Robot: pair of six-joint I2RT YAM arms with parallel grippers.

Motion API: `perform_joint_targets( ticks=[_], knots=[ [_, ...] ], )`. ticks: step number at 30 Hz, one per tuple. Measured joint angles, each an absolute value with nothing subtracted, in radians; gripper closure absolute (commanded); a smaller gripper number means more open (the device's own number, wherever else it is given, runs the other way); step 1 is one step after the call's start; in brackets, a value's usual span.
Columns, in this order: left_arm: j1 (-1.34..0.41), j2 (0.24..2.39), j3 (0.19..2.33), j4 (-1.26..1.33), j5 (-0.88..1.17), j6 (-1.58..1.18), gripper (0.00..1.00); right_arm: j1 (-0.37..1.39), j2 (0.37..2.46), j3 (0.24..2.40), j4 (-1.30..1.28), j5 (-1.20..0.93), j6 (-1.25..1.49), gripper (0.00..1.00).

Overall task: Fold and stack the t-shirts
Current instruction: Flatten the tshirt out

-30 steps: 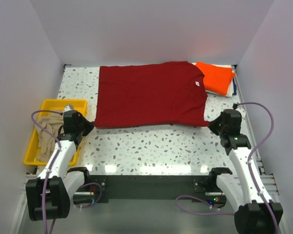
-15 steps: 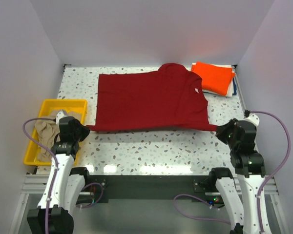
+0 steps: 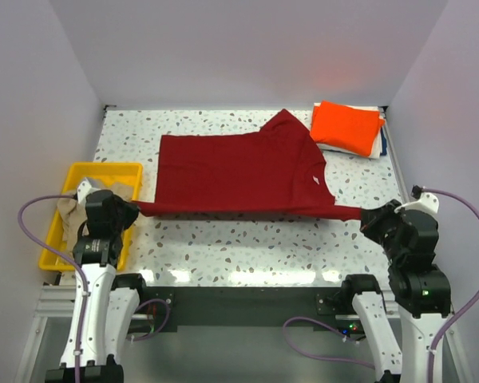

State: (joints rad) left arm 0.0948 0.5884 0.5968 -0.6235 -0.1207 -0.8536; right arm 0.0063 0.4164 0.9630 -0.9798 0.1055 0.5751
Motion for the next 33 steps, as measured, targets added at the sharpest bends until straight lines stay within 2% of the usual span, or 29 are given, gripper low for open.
perform_joint_targets(
  ticks=[6, 14, 19, 27, 33],
  knots=[
    [0.095, 0.646, 0.616, -0.604, -0.123, -0.854, 1.0, 0.006, 0.457, 0.958, -0.946, 0.067, 0.562, 1.0],
    [0.089, 0.804, 0.615, -0.533, -0.105, -0.854, 1.0, 0.006, 0.676, 0.818, -0.777, -0.049, 0.567, 1.0],
    [0.088, 0.784, 0.578, -0.482, -0.104, -0.855, 1.0, 0.006, 0.597, 0.687, -0.769, -0.062, 0.579, 1.0],
    [0.049, 0.778, 0.476, -0.424, -0.089, -0.877, 1.0, 0.006, 0.608, 0.584, -0.723, -0.097, 0.601, 1.0],
    [-0.001, 0.754, 0.425, -0.407, -0.096, -0.904, 1.0, 0.006, 0.522, 0.521, -0.724, -0.132, 0.614, 1.0]
  ],
)
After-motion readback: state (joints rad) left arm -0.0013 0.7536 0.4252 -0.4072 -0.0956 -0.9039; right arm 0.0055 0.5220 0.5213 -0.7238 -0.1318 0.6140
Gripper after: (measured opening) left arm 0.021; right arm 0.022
